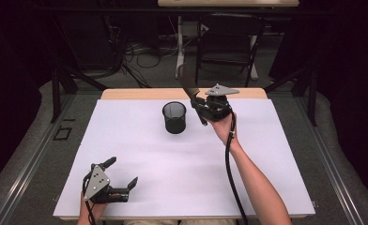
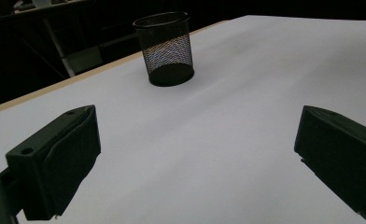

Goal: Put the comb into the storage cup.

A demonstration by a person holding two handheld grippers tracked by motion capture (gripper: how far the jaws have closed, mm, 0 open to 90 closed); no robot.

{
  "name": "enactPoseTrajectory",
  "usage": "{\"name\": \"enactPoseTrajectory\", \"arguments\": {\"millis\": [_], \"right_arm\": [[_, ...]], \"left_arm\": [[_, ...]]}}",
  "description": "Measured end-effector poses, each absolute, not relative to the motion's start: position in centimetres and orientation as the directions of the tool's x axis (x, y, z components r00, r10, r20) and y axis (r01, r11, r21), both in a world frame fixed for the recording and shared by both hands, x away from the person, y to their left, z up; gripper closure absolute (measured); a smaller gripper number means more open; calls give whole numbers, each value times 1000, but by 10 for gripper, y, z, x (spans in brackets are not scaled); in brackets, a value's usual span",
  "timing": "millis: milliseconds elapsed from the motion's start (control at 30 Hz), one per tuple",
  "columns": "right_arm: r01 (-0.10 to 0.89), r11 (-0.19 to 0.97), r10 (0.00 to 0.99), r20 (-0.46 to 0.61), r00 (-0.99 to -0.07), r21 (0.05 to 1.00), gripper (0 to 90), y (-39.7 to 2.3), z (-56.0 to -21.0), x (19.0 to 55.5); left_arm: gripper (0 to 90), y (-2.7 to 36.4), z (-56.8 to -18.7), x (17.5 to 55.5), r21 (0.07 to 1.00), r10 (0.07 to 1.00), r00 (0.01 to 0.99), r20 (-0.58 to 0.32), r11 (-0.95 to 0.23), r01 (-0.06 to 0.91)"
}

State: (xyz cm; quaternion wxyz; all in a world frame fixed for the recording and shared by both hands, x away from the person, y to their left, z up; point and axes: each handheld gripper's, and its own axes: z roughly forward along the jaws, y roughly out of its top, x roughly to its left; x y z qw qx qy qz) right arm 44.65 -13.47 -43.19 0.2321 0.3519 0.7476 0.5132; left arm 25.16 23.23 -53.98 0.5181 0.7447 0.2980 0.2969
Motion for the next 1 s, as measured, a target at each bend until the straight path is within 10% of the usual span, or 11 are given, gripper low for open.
{"name": "enactPoseTrajectory", "arguments": {"millis": [1000], "right_arm": [[280,189,761,40,-647,941,724,-122,-433,455]], "left_arm": [[4,233,-539,251,949,752,645,135,-284,133]]}}
